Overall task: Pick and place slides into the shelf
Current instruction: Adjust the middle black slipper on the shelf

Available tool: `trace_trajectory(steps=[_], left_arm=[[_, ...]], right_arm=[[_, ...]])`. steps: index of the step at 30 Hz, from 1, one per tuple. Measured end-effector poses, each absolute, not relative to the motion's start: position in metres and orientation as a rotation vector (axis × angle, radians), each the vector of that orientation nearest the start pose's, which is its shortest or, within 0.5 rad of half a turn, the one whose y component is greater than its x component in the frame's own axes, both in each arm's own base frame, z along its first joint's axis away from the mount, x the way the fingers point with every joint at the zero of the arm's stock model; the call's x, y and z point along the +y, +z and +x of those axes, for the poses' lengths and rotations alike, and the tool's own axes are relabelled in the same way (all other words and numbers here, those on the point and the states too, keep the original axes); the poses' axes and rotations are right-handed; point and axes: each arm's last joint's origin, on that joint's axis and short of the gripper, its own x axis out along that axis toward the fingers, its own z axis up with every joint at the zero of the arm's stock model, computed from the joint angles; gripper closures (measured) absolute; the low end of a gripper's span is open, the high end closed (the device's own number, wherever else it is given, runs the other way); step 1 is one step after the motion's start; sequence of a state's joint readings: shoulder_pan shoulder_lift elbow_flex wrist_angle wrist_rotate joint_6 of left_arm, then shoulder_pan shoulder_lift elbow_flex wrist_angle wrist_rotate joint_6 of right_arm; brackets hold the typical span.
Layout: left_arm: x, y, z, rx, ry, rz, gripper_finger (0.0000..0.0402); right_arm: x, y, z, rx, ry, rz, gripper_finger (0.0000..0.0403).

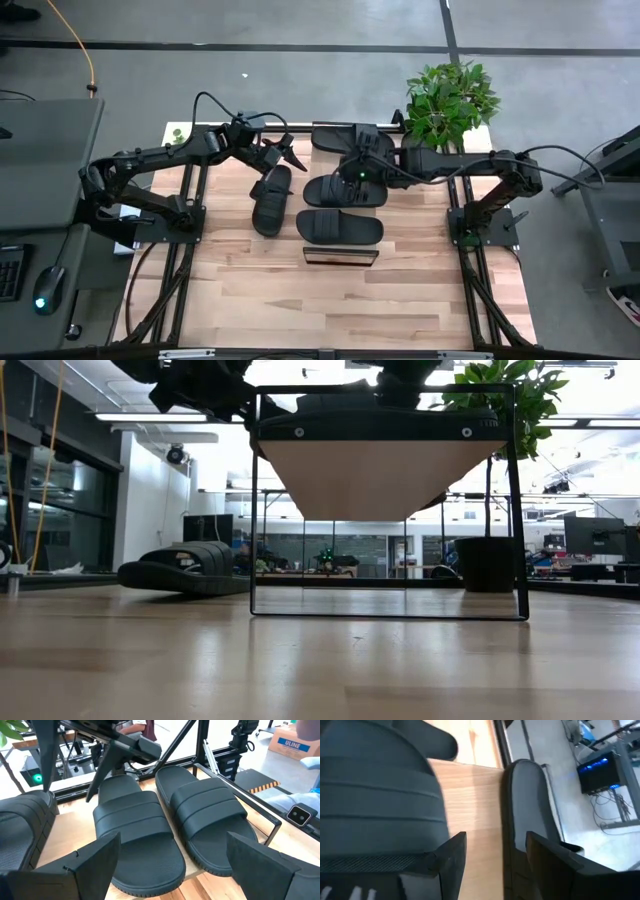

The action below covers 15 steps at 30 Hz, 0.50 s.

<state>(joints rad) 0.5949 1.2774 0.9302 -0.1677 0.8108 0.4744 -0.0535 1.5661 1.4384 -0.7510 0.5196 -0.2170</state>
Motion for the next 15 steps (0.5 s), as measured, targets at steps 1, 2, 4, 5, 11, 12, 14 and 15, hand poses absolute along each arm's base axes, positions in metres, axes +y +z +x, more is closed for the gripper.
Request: trace_trajectory(steps=[1,2,4,5,11,12,14,15], left_arm=[[0.134,0.286,0.236,0.332,-0.296,0.133,0.006],[0.134,0.286,0.236,0.332,-0.296,0.133,0.006],[0.134,0.286,0.236,0.331,-0.296,0.133,0.006],[0.134,0.286,0.236,0.331,-0.296,0.133,0.006],[0.134,0.286,0.236,0.331,-0.296,0.134,0.006],[0.134,0.286,0.236,0.331,-0.296,0.134,0.006],[0.134,0.286,0.236,0.331,-0.296,0.134,0.006],[0.134,0.286,0.236,0.331,-0.296,0.134,0.006]], right_arm=[[-0.033,0.324,0.327,0.926,-0.443,-0.402,0.0208],[-0.034,0.324,0.327,0.93,-0.44,-0.4,0.0208],[-0.033,0.324,0.327,0.934,-0.434,-0.395,0.0208],[-0.033,0.323,0.327,0.931,-0.435,-0.391,0.0208],[-0.033,0.313,0.326,0.954,-0.429,-0.374,0.0208],[-0.033,0.311,0.326,0.954,-0.429,-0.366,0.0208],[-0.032,0.31,0.325,0.961,-0.42,-0.354,0.0208],[-0.032,0.309,0.325,0.965,-0.415,-0.348,0.0208]])
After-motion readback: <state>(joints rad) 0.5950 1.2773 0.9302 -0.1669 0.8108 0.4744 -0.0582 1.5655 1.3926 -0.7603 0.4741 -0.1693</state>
